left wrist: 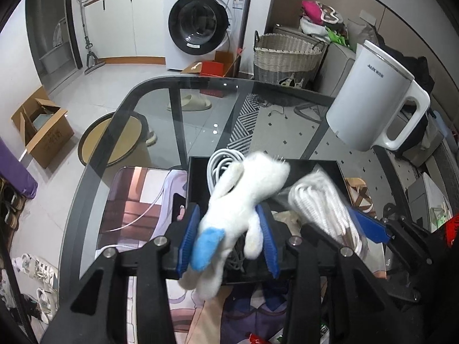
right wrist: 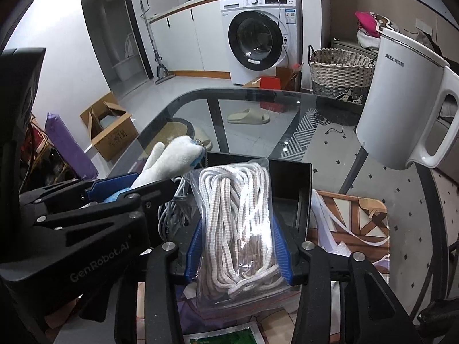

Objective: Organize soft objects
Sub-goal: 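Lower the plush toy into the box with the left tool while the right tool lowers the rope bag, then open both tools to release the plush toy and rope bag into the box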

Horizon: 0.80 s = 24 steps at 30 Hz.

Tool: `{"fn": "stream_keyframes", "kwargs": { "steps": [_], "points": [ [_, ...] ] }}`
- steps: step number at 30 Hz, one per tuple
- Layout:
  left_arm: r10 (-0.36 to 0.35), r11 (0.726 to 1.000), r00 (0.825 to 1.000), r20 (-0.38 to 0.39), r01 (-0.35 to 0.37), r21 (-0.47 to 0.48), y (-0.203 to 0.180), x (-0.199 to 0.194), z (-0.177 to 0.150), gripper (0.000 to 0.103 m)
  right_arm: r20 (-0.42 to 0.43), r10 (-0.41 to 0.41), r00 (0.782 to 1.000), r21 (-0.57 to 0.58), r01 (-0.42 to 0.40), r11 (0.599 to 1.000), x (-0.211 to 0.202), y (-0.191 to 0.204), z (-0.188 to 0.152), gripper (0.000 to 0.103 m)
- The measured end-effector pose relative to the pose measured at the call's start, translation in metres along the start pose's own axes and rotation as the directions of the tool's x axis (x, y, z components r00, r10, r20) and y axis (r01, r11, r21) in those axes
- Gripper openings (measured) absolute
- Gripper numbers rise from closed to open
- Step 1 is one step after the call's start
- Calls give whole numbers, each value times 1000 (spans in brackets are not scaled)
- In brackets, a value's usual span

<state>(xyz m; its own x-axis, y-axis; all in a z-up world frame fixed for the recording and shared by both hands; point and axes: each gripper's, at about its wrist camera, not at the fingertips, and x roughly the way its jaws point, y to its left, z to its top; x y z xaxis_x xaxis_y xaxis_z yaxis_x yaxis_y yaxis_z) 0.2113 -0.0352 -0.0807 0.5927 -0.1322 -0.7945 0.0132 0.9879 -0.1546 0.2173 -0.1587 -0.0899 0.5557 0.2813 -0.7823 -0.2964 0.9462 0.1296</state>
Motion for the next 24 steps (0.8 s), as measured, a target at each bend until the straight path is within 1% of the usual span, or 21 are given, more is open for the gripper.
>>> {"fn": "stream_keyframes", "kwargs": {
  "steps": [2,9,14,17,20,21,22,23,24],
  "points": [
    [-22,1000,1000,4,22,-7,1,-2,0,49,-10,9,1000,8,-9,1000,0,-2,1,50],
    [-21,1000,999,39,21,-2,0,-14,1,50,-11,15,1000,24,-14,1000,-3,-3,1,52],
    [-41,999,999,35,41,16,-2,-24,0,51,1,20,1000,5,-20,1000,-11,2,0,52],
    [-47,998,998,50,45,35,-4,-37,-3,51,11,22,1000,-10,-22,1000,-20,5,-2,52],
    [-53,997,994,95,48,56,-3,-60,-10,51,27,30,999,-33,-29,999,-37,9,-5,53],
    [-60,996,993,100,53,72,-3,-67,-12,52,31,32,999,-41,-31,999,-41,11,-6,55],
    [-69,994,992,101,60,95,-3,-74,-15,52,39,36,999,-57,-34,998,-49,12,-9,61],
    [-73,992,992,99,62,114,-3,-79,-19,52,45,40,998,-66,-37,997,-55,15,-11,70],
    [-77,988,993,90,63,144,-3,-86,-24,53,54,49,997,-84,-44,996,-64,16,-14,73]
  ]
}}
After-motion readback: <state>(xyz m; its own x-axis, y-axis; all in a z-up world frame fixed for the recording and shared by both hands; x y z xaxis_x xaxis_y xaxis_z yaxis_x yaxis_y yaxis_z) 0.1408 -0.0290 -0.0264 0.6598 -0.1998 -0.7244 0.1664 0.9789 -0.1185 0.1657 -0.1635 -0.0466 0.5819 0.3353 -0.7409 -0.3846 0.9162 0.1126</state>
